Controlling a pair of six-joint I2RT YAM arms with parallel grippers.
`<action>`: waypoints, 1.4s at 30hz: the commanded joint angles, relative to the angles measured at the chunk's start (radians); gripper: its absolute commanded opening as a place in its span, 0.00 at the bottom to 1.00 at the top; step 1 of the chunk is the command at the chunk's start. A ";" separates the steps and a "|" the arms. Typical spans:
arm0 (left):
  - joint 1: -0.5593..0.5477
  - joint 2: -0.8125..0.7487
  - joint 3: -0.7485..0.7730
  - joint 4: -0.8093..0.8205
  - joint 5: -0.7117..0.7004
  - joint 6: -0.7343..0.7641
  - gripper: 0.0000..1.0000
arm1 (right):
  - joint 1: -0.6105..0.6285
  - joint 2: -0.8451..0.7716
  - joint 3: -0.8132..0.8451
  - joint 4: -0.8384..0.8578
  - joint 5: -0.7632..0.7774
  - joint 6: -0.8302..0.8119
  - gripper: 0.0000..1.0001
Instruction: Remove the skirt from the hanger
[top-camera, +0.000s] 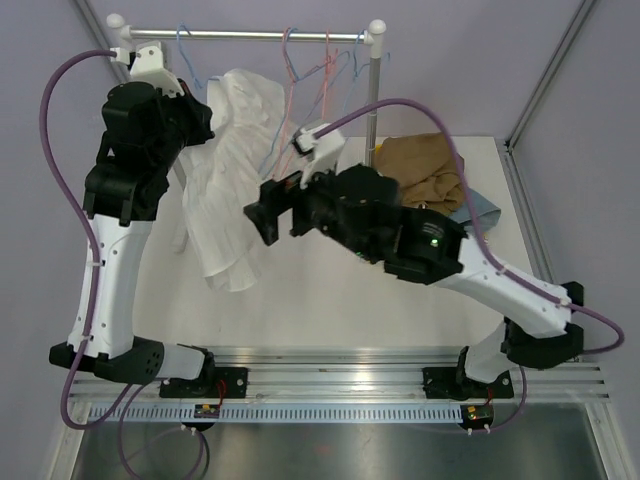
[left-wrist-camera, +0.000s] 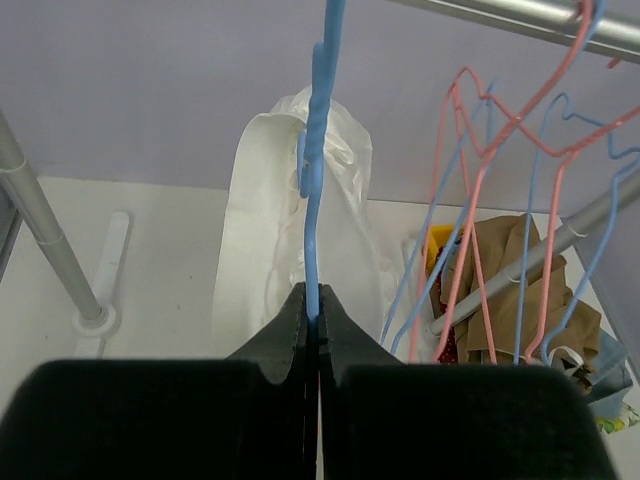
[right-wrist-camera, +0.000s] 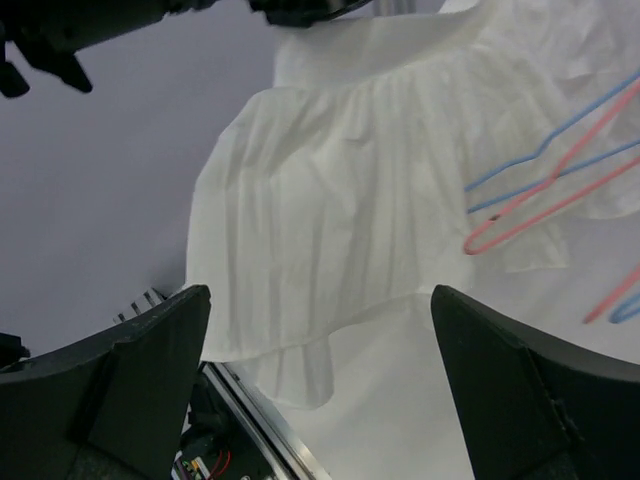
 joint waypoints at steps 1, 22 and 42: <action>-0.036 -0.005 0.054 0.063 -0.202 -0.023 0.00 | 0.112 0.117 0.135 -0.042 0.192 -0.047 0.99; -0.061 -0.018 0.111 0.032 -0.233 0.008 0.00 | 0.237 0.307 -0.117 0.129 0.277 0.099 0.00; 0.039 0.048 0.277 -0.075 -0.462 -0.019 0.00 | 0.550 0.251 -0.662 -0.068 0.493 0.608 0.00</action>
